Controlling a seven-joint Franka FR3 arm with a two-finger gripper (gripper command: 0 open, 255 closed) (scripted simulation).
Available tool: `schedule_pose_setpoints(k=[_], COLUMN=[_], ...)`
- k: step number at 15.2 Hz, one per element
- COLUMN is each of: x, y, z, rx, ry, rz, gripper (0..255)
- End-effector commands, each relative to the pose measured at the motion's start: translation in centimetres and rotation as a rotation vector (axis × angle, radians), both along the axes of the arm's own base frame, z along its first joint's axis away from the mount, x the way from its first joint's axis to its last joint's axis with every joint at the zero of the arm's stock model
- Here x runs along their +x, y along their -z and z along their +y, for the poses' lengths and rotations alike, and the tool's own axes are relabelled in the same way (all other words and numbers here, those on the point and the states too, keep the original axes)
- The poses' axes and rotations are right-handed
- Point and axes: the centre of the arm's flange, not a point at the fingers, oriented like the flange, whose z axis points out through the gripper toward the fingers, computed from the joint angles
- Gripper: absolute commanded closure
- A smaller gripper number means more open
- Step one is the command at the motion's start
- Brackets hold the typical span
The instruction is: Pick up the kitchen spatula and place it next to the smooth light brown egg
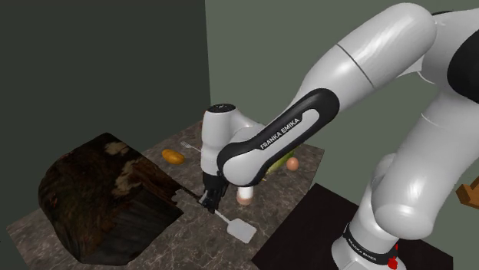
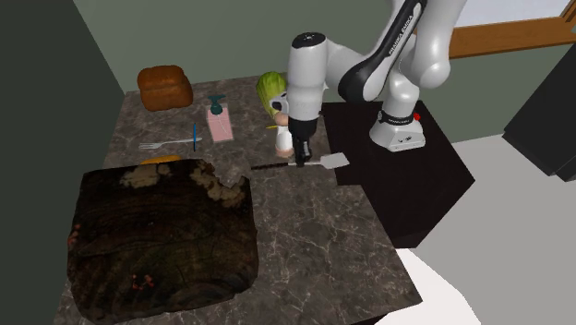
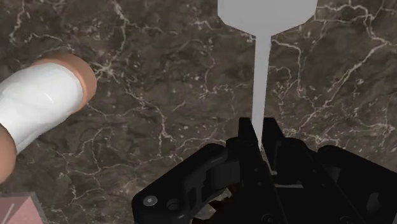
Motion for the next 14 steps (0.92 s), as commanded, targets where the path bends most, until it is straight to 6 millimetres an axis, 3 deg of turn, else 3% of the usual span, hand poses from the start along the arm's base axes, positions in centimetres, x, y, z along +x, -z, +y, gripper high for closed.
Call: schedule_pose_setpoints(k=[1,14], x=[-0.7,-5.2], y=[-0.2,-0.3], z=[-2.8,-19.4], rx=[0.001,0.001], ry=[-0.001,-0.001], rz=[0.0,0.0], gripper=[255,255])
